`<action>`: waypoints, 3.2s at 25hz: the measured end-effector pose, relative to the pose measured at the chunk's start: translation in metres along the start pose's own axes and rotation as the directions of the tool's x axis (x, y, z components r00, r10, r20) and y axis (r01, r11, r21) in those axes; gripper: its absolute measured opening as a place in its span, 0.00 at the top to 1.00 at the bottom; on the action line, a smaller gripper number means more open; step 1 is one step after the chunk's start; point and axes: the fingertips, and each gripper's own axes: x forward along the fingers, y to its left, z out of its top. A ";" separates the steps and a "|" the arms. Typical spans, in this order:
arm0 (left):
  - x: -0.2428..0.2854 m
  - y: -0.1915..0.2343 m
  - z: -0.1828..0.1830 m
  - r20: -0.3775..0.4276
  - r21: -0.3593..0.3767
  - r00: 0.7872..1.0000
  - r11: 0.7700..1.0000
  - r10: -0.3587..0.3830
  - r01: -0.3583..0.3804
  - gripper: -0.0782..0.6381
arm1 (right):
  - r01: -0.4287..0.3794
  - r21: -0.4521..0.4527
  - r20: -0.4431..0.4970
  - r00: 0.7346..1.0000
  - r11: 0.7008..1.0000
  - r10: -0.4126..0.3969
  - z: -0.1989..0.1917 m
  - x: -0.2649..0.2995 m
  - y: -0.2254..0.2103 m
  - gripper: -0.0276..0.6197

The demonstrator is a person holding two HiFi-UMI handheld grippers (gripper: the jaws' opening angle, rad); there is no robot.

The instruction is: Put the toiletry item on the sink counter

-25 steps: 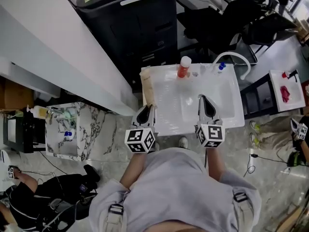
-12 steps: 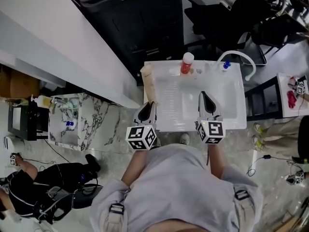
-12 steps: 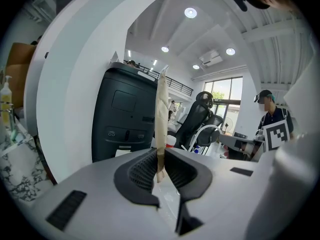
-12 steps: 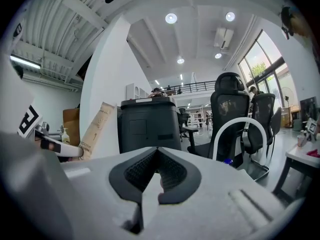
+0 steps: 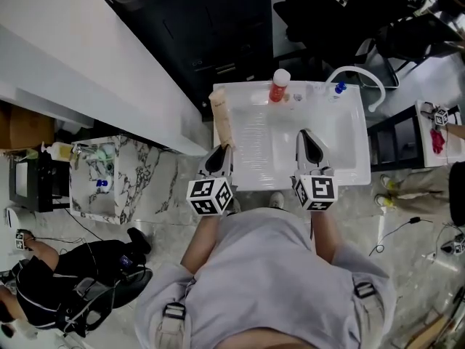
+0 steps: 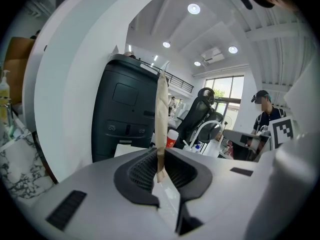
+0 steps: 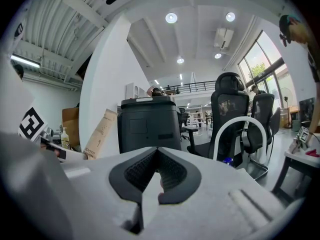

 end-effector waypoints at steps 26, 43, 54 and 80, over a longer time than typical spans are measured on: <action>0.033 0.011 -0.064 -0.176 -0.011 0.984 1.000 -0.026 0.024 0.83 | 0.081 0.003 -0.018 0.997 0.997 -0.081 -0.005 -0.006 -0.017 0.95; 0.047 0.020 -0.088 -0.240 0.000 0.971 1.000 -0.015 0.016 0.83 | 0.103 0.009 -0.014 0.995 0.995 -0.103 -0.004 -0.004 -0.023 0.95; 0.061 0.027 -0.105 -0.284 0.002 0.959 1.000 -0.011 0.012 0.83 | 0.117 0.006 -0.009 0.993 0.993 -0.117 -0.001 -0.003 -0.027 0.95; 0.077 0.033 -0.158 -0.405 -0.055 0.914 0.998 -0.023 0.001 0.83 | 0.143 0.000 0.017 0.990 0.990 -0.143 0.008 -0.019 -0.038 0.95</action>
